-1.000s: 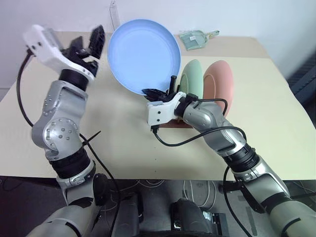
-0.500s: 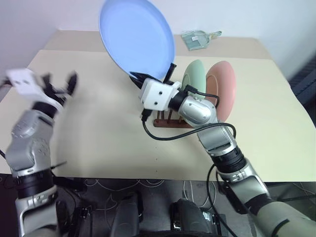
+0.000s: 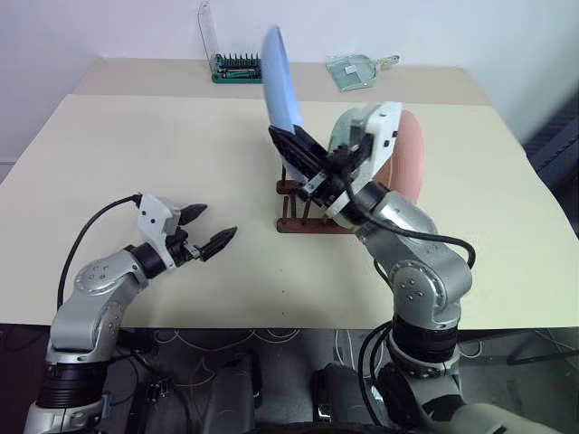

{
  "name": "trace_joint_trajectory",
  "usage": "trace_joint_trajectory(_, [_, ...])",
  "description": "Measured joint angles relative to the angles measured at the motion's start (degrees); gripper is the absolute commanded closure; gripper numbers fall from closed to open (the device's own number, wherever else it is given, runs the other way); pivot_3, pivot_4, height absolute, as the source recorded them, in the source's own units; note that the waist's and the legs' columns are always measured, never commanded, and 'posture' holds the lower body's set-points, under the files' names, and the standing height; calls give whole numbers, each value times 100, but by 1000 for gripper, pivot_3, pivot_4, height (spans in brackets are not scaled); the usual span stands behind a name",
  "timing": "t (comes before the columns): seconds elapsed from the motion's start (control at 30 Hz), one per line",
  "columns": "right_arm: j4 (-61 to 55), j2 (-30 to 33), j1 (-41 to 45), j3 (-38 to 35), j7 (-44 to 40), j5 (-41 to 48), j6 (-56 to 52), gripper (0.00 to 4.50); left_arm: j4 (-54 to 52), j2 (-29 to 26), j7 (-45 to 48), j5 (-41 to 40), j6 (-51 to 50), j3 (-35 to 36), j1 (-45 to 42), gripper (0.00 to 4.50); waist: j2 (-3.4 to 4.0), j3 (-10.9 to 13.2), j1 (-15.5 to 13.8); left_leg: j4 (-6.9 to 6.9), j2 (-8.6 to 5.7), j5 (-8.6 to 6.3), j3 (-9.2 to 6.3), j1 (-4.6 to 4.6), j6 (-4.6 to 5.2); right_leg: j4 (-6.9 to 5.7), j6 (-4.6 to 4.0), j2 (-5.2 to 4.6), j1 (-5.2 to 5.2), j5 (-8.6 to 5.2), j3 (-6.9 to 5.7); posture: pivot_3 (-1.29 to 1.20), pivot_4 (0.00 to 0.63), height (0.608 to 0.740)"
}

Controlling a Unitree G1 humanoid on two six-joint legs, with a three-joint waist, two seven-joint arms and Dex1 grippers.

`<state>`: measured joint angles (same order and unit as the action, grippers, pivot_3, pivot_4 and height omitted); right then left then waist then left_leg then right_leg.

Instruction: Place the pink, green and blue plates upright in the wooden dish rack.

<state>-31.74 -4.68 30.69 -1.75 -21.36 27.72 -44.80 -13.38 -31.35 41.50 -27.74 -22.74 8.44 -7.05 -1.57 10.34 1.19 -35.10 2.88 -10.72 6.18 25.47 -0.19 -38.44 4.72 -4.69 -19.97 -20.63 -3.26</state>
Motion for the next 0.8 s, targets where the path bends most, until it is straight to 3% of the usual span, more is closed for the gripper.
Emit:
trace_joint_trajectory(0.3, [-69,-106,-106,-281,710,978,-287,4500,55,49,13,81,72,-86,-45,39,0,0,-3,1,0,-2,2,4,6,-2,0,0,-6,0,1,0,150,732])
trace_joint_trajectory(0.6, [58,-68,-369,-325,1129,1283,-246,4500,53,130,-53,91,73,-86,-44,39,0,0,-3,1,0,-2,3,7,7,-4,0,1,-10,0,2,0,150,732])
trace_joint_trajectory(0.73, [58,-70,-418,-324,1271,1460,-222,3129,-5,164,-104,91,49,-91,-43,0,0,0,-3,1,0,-3,3,8,8,-4,0,1,-11,0,3,0,150,732])
trace_joint_trajectory(0.8, [58,-61,-480,-326,1328,1513,-221,2156,-68,164,-134,88,25,-91,-44,0,0,0,-2,1,0,-3,3,8,8,-4,0,1,-11,0,3,0,150,732])
